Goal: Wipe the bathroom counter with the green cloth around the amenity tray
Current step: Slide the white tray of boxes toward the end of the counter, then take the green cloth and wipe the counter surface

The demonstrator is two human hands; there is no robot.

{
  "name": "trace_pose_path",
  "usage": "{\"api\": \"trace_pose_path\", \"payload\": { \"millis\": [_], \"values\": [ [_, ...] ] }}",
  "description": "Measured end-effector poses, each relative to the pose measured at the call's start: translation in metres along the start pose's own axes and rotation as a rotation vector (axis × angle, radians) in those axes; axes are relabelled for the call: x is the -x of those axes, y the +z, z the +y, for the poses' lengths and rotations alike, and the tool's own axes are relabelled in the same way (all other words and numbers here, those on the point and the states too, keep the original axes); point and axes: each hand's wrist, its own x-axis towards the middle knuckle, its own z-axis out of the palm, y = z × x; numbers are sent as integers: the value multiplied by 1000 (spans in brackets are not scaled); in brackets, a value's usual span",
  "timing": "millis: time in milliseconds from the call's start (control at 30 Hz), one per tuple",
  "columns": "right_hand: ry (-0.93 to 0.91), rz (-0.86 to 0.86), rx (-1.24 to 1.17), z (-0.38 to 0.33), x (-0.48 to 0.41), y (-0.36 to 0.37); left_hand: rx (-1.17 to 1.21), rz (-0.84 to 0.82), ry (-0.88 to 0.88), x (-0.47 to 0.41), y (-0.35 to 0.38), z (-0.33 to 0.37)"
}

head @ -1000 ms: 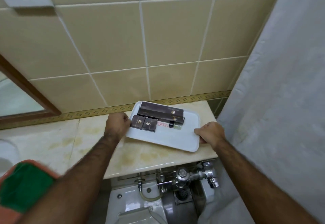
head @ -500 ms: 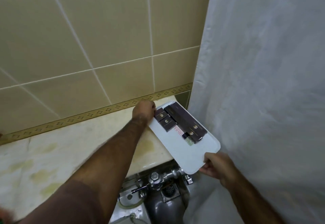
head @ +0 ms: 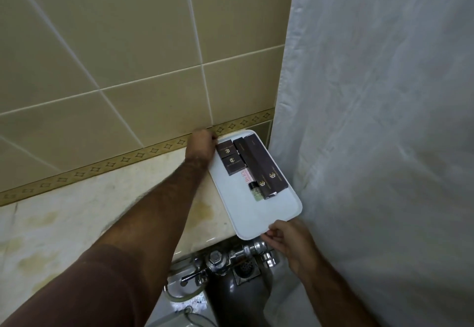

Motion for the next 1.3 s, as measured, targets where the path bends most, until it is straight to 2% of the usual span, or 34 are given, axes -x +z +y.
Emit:
{"api": "trace_pose_path", "payload": {
  "millis": [200, 300, 367, 400, 467, 533, 567, 600, 667, 767, 867, 1133, 1300],
  "values": [
    [-50, 26, -29, 2, 0, 14, -22, 91, -43, 3, -7, -17],
    [-60, 42, -18, 3, 2, 17, -43, 81, -71, 10, -8, -24],
    [-43, 34, 72, -2, 8, 14, -44, 59, -79, 17, -11, -26],
    [-48, 54, 219, -7, 9, 11, -49, 52, -70, 20, -13, -26],
    [-134, 182, 762, -26, 12, 6, -91, 41, -29, 31, -21, -27],
    [-327, 381, 1210, -52, 17, 13, -136, 24, 32, 44, -33, -30],
    [-464, 418, 1310, -65, 18, 20, -147, 13, 64, 51, -38, -31],
    [-607, 392, 1363, -75, 19, 32, -158, 10, 95, 59, -45, -35],
    [-845, 218, 1476, -92, 20, 57, -205, 22, 157, 74, -63, -45],
    [-1016, 64, 1752, -109, 20, 94, -288, 74, 211, 99, -96, -68],
    [-1163, 18, 1789, -106, 33, 137, -336, 143, 170, 130, -141, -105],
    [-1372, -240, 1780, -20, 103, 283, -432, 267, -123, 241, -260, -244],
    [-1468, -442, 1793, 50, 144, 360, -477, 313, -319, 315, -307, -322]
  ]
}}
